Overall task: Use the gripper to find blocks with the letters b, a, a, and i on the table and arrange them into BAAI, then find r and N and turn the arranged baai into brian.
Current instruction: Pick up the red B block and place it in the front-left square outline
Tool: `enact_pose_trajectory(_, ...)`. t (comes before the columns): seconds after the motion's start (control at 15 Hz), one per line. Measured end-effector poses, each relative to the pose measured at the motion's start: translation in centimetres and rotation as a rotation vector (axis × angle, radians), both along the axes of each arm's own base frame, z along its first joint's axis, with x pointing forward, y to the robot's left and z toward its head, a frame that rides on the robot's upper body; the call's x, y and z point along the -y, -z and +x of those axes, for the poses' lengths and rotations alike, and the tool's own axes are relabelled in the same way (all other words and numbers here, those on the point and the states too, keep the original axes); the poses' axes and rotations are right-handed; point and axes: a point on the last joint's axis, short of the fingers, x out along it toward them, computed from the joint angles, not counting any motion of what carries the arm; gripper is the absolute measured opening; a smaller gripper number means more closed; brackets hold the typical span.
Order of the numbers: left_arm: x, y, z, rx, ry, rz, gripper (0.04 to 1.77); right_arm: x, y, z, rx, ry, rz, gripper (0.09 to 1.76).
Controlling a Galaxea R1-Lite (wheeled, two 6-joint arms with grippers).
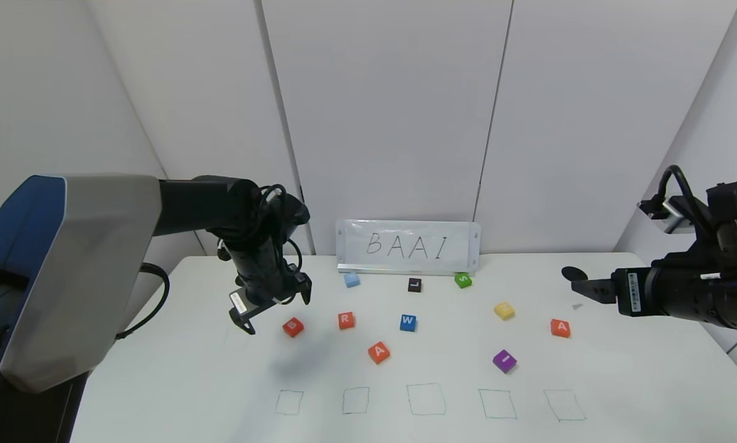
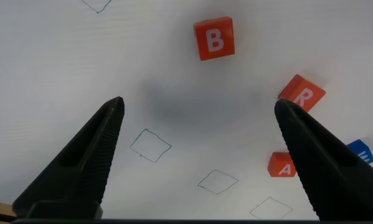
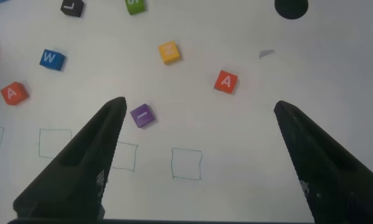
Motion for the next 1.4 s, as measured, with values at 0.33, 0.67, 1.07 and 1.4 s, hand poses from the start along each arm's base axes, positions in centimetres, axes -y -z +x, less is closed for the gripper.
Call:
enact_pose_trajectory(0.33,-0.4,2.3,0.6,-0.007,-0.013,-0.002,1.72,-0.1,-0.1,-0.2,0.003,-0.007,-0.001,1.71)
enact_pose_trajectory(0.67,-0.7,3.8,1.2,-0.014,-0.039,-0.006,1.72,-0.2,-0.1,-0.3,0.005,-0.011,-0.001,1.71)
enact_pose_trajectory(1.07,-0.6,5.1,2.2,0.025,-0.058,-0.015,1.72,-0.2,-0.3,-0.6,0.012,-0.014,0.0,1.71)
enact_pose_trajectory(1.4,-0.4,5.9,2.7,0.041,-0.074,-0.017,1.72,-0.2,-0.3,-0.7,0.013,-0.015,0.0,1.71)
